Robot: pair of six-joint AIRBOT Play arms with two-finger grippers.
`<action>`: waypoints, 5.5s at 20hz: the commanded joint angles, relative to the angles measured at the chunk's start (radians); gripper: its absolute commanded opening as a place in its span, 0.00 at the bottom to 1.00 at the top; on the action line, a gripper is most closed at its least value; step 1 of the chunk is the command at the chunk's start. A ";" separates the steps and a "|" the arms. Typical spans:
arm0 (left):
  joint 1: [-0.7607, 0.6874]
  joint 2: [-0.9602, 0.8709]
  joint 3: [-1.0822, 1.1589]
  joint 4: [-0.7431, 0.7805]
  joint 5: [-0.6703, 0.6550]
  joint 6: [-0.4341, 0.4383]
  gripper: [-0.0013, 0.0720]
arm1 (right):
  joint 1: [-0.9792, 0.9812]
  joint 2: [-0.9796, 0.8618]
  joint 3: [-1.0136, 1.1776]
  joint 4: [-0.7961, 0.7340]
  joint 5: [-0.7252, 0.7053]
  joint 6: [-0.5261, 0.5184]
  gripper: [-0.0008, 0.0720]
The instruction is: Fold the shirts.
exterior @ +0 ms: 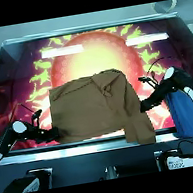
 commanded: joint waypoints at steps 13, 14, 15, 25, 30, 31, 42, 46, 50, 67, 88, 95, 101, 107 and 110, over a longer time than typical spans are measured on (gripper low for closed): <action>-0.002 0.238 1.093 0.190 0.090 -0.014 0.05 | 0.037 0.542 0.710 -0.122 -0.326 -0.033 0.04; -0.002 0.266 1.237 0.214 0.150 -0.014 0.05 | 0.037 0.624 0.792 -0.155 -0.402 -0.032 0.03; -0.002 0.288 1.352 0.223 0.197 -0.019 0.05 | 0.037 0.692 0.844 -0.167 -0.449 -0.032 0.03; -0.002 0.330 1.476 0.304 0.049 -0.054 0.05 | 0.037 0.811 0.882 -0.176 -0.274 0.057 0.04; -0.002 0.203 1.280 0.399 -0.156 -0.050 0.05 | 0.037 0.560 0.840 -0.192 0.148 0.084 0.04; -0.002 0.171 1.191 0.409 -0.155 -0.050 0.05 | 0.037 0.485 0.789 -0.183 0.194 0.087 0.04; 0.076 -0.376 0.850 0.481 0.079 -0.142 0.05 | 0.254 -0.123 0.485 -0.020 -0.592 0.292 0.04; 0.075 -0.462 0.863 0.395 0.064 -0.142 0.05 | 0.254 -0.199 0.485 0.041 -0.583 0.342 0.04; 0.103 -0.485 0.889 0.320 -0.129 -0.044 0.76 | 0.201 -0.151 0.506 0.062 -0.442 0.214 0.76; 0.307 -0.257 0.225 -0.006 -0.136 0.141 0.75 | -0.066 -0.093 0.247 0.029 0.050 0.027 0.61; 0.239 0.211 0.944 0.006 0.040 0.105 0.05 | 0.064 0.355 0.579 -0.073 -0.277 -0.093 0.04; 0.239 0.476 1.334 0.049 0.237 -0.043 0.05 | 0.064 0.842 0.782 -0.127 -0.483 -0.009 0.03; 0.239 0.445 1.272 0.131 0.134 -0.043 0.05 | 0.064 0.779 0.782 -0.163 -0.305 0.085 0.03; 0.239 0.277 0.871 0.130 0.086 0.026 0.05 | 0.064 0.381 0.708 -0.121 0.041 0.084 0.03; 0.239 0.120 0.685 0.130 0.195 0.100 0.05 | 0.071 0.132 0.645 -0.019 -0.064 0.097 0.03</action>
